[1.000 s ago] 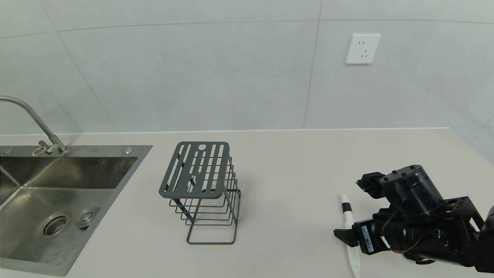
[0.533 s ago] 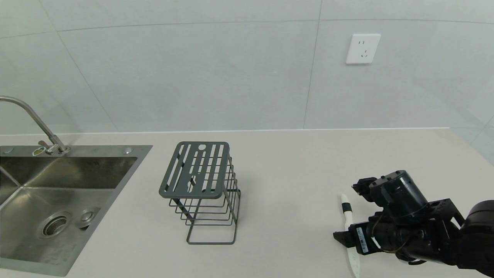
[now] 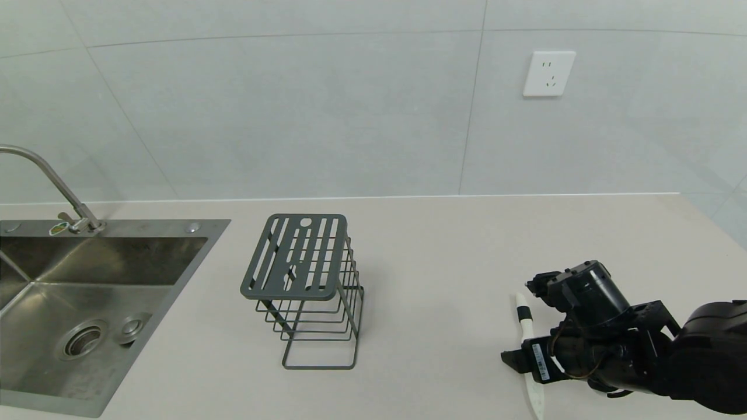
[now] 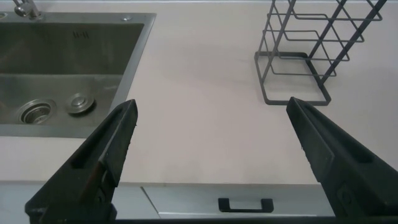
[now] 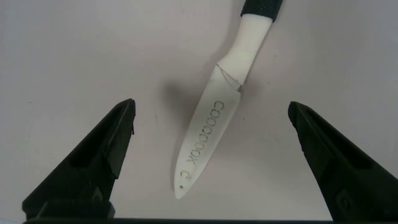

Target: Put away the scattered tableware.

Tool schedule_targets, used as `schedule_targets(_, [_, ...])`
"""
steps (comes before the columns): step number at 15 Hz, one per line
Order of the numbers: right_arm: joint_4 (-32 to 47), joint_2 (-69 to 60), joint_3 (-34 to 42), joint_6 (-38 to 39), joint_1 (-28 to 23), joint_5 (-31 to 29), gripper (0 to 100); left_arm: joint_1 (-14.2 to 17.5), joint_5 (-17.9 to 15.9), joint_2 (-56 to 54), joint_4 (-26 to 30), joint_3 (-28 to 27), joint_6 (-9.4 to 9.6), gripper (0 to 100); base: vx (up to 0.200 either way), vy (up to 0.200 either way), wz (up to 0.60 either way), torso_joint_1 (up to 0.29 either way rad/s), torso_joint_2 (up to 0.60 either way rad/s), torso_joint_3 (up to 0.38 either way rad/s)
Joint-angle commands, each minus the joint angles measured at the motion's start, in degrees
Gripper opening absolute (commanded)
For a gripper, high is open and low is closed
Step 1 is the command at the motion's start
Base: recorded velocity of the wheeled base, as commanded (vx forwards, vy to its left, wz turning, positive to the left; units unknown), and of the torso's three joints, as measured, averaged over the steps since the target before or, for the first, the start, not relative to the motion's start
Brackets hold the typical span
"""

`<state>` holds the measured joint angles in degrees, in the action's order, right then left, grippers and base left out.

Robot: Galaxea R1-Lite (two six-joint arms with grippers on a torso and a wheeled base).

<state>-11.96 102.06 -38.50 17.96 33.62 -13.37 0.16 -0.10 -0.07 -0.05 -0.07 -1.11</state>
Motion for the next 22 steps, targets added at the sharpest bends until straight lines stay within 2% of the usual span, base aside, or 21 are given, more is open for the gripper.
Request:
schedule_targets(1, [0.01, 0.77, 0.00, 0.06, -0.05, 0.01, 100, 0.02, 0.01, 0.07, -0.04, -0.01, -0.03, 100, 0.000, 0.000, 0.00, 0.000, 0.00, 0.000])
schedule_targets(10, [0.01, 3.23, -1.05, -0.03, -0.05, -0.16, 100, 0.02, 0.01, 0.07, 0.05, -0.01, -0.03, 100, 0.000, 0.000, 0.00, 0.000, 0.00, 0.000])
schedule_targets(15, [0.01, 5.25, -3.78, -0.20, -0.57, -3.94, 100, 0.02, 0.01, 0.07, -0.04, -0.01, -0.03, 100, 0.000, 0.000, 0.00, 0.000, 0.00, 0.000])
schedule_targets(22, [0.01, 7.36, -5.01, -0.29, -0.57, -4.03, 100, 0.02, 0.01, 0.07, -0.04, -0.01, -0.03, 100, 0.000, 0.000, 0.00, 0.000, 0.00, 0.000])
